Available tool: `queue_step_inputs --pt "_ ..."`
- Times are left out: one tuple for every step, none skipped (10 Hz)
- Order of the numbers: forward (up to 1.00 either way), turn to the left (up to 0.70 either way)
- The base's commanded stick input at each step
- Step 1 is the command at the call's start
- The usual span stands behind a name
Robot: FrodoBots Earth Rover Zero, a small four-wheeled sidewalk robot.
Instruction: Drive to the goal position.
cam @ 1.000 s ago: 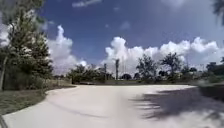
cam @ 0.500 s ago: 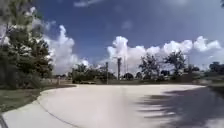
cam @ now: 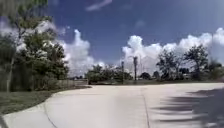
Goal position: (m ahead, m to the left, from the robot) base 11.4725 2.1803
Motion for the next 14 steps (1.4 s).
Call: queue_step_inputs --pt "0.85 0.0" --pt "0.85 0.0" --pt "0.85 0.0" --pt "0.85 0.0" --pt "0.85 0.0" --pt "0.85 0.0" --pt "0.85 0.0" --pt "0.85 0.0" --pt "0.85 0.0" --pt "0.85 0.0" --pt "0.85 0.0" --pt "0.85 0.0" --pt "0.85 0.0" --pt "0.85 0.0"
